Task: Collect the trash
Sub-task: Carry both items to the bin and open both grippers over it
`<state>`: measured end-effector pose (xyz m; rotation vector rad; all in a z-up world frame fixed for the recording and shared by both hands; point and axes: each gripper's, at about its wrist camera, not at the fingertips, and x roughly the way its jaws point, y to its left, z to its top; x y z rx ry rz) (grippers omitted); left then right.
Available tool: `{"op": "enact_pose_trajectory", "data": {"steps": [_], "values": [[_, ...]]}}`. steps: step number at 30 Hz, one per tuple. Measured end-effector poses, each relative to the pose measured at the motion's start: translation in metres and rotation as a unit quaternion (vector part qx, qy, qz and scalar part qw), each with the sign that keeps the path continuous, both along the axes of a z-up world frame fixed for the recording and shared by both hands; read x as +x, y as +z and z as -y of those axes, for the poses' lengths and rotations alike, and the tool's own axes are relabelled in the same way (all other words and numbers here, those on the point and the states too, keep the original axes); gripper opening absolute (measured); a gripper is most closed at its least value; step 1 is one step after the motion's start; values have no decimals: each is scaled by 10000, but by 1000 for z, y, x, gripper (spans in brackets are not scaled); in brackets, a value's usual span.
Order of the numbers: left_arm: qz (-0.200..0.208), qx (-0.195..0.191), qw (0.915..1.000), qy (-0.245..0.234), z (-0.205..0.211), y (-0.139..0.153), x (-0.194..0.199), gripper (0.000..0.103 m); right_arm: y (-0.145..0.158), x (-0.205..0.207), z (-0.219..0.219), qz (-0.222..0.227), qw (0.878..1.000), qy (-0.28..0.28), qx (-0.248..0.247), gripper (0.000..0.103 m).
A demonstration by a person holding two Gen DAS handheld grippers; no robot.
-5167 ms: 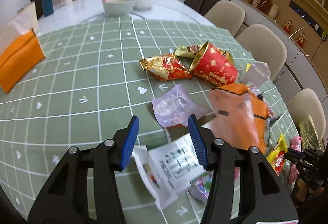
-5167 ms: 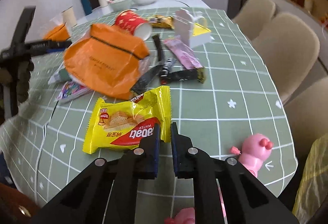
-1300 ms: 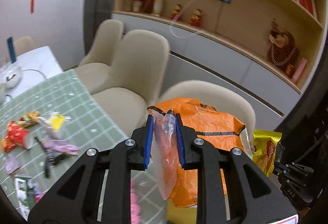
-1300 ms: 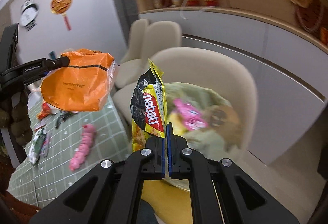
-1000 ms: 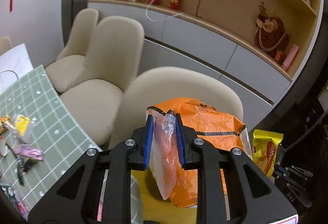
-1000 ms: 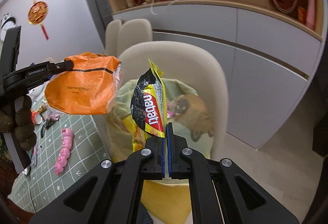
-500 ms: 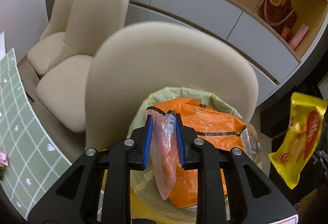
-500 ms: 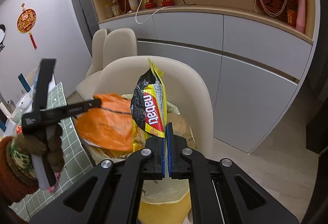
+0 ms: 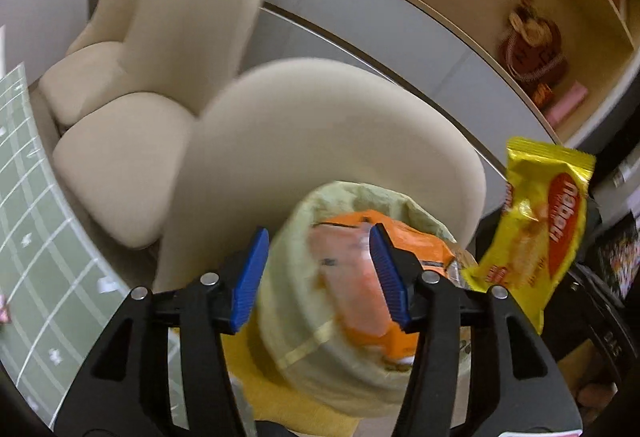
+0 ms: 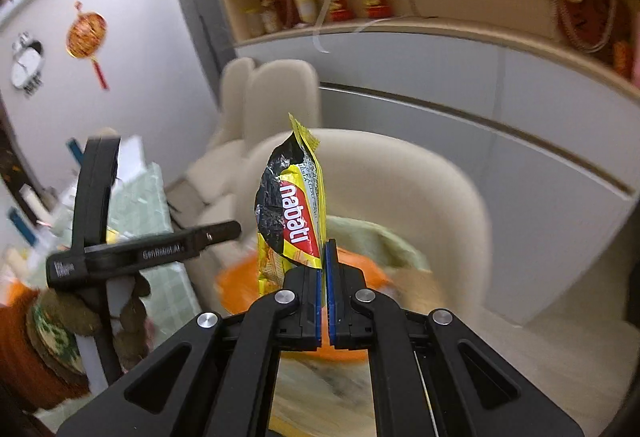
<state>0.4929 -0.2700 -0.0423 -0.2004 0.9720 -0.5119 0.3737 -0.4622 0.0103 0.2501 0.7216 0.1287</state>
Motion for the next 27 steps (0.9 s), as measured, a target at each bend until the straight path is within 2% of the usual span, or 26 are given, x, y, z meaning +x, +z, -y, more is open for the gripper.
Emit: {"op": "enact_pose_trajectory", "data": {"steps": [3,4,7,9,13,21,26,27], "values": [[-75,-39,9995,295,-29,6,-8,50,-31,29,-5,-510,9972,267,487,4],[-86,-33,9994,346,-35,7,-10,50,-48,39,-8,-822,9948,307,518,4],[-123,71,9984,546,-62,9,-26,50,-89,48,-18,-1499,9883,262,52,4],[-143,140,9979,613,-72,9,-35,50,-101,48,-18,-1665,9858,235,-17,4],[-264,274,9965,740,-92,3,-54,50,-117,49,-17,-1928,9796,152,-553,4],[-351,288,9939,1003,-115,1,-73,50,-111,36,-24,-1747,9821,327,-620,8],[-273,303,9940,1015,-121,8,-82,50,-94,13,-18,-1367,9879,282,-680,33],[-264,309,9941,1010,-122,9,-85,50,-90,10,-18,-1341,9880,269,-717,34]]}}
